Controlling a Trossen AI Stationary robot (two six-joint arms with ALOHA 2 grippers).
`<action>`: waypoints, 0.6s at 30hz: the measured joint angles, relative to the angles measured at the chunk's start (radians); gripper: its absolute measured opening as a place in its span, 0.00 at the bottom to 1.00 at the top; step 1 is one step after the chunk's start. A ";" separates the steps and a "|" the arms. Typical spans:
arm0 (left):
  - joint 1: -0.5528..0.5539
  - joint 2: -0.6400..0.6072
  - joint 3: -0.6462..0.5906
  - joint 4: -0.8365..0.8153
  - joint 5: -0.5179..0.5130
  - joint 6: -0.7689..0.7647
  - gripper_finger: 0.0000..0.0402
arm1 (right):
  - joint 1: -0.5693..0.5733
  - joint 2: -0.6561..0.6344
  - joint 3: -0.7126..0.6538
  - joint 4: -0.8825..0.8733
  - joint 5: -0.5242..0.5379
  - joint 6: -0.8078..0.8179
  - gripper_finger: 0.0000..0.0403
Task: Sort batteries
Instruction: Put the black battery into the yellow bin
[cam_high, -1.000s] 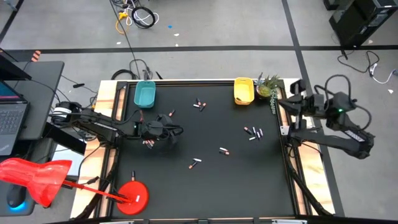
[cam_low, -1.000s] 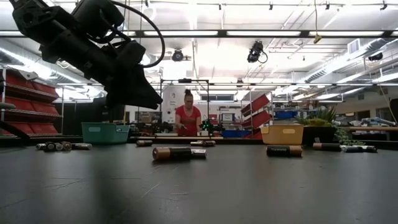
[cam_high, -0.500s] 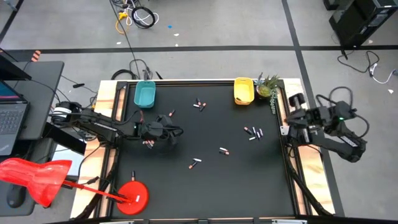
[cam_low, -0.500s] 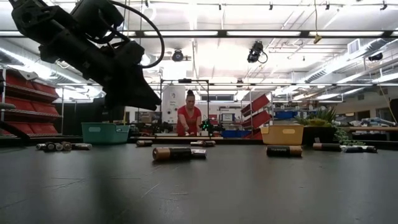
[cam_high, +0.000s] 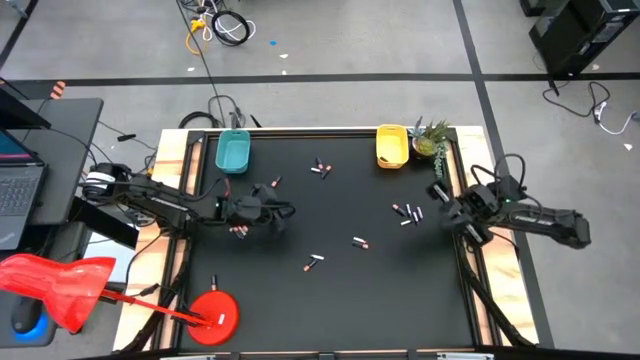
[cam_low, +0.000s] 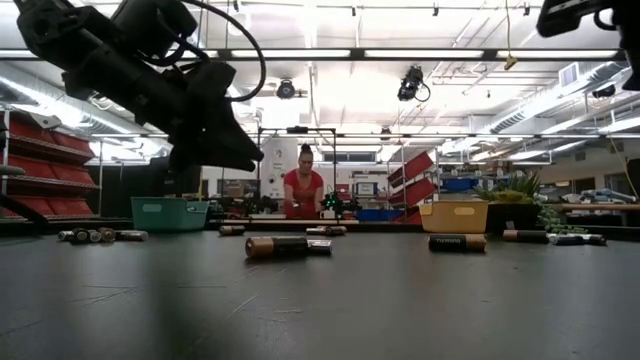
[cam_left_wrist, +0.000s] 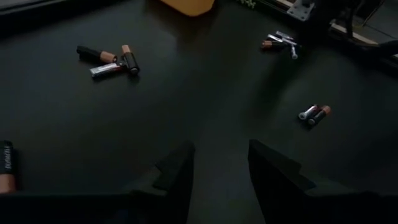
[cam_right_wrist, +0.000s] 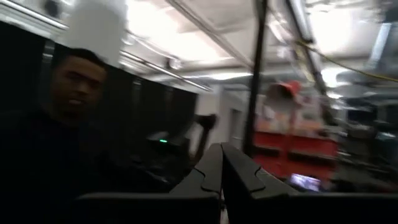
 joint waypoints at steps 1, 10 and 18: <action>-0.002 0.000 0.000 0.000 0.000 -0.003 0.39 | 0.023 0.000 -0.004 0.004 -0.006 -0.001 0.03; -0.007 0.000 0.000 0.011 -0.051 -0.021 0.39 | 0.291 0.053 -0.005 -0.023 0.098 0.009 0.03; -0.004 0.000 0.000 0.028 -0.053 -0.019 0.39 | 0.515 0.261 -0.006 -0.076 0.369 -0.053 0.03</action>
